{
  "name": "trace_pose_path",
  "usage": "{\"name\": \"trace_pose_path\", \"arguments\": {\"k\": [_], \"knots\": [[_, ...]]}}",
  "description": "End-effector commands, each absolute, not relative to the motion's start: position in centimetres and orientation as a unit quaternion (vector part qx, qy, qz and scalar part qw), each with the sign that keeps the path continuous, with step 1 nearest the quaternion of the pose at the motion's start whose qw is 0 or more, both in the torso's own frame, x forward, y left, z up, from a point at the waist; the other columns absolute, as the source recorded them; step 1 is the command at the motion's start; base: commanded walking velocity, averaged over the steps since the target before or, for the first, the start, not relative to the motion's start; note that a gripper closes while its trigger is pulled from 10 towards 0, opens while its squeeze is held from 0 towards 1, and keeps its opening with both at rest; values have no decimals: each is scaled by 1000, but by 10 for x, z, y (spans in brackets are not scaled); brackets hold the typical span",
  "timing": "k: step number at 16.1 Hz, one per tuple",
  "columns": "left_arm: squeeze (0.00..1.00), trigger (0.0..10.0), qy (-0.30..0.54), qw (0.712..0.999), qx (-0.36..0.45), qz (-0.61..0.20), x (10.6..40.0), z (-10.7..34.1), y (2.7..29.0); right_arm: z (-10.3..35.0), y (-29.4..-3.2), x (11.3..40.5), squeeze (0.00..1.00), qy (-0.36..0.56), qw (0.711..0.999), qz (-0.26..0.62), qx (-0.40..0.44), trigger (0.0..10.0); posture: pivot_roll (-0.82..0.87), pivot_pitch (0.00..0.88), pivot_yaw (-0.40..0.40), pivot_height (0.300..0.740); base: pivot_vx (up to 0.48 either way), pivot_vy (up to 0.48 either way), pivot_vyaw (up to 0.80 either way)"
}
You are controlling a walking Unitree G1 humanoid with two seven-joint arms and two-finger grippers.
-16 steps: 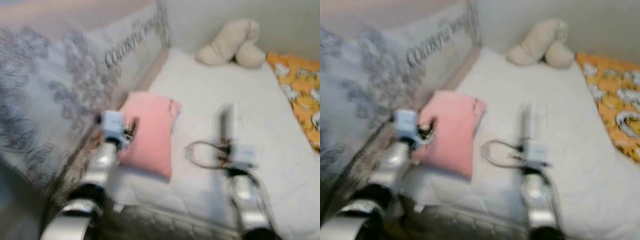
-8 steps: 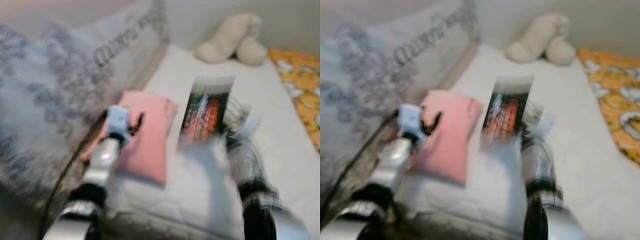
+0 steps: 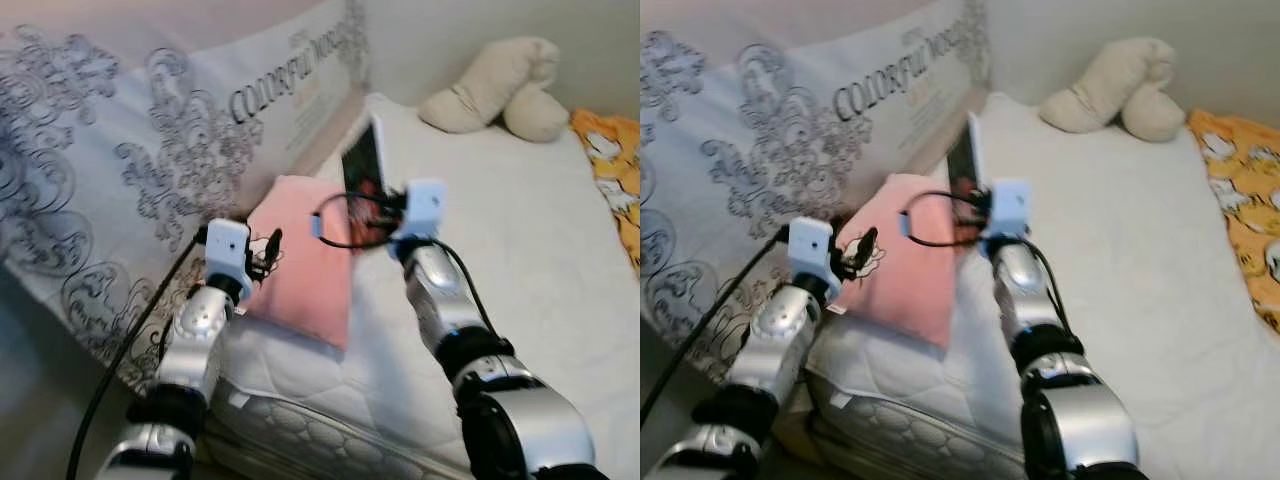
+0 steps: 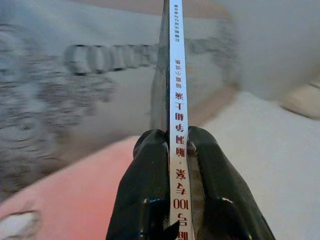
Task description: Clean up the room
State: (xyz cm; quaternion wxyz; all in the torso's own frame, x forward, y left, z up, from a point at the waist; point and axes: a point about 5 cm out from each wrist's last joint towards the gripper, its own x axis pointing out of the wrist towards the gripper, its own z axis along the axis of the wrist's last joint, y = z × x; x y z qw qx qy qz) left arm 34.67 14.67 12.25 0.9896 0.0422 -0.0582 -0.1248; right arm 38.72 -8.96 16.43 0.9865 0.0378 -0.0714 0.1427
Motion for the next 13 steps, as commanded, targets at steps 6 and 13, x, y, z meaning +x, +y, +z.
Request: {"name": "trace_pose_path", "arguments": {"k": [6, 13], "knots": [[0, 10000, -68, 984, 72, -148, 333, 127, 145, 105, -137, 377, 0, 64, 957, 16, 282, 0, 335, 72, -32, 740, 0, 0, 0], [0, 10000, -67, 983, 73, -156, 331, 132, 140, 62, -179, 350, 0, 125, 966, -43, 221, 0, 298, 59, -26, 740, 0, 0, 0]]}}
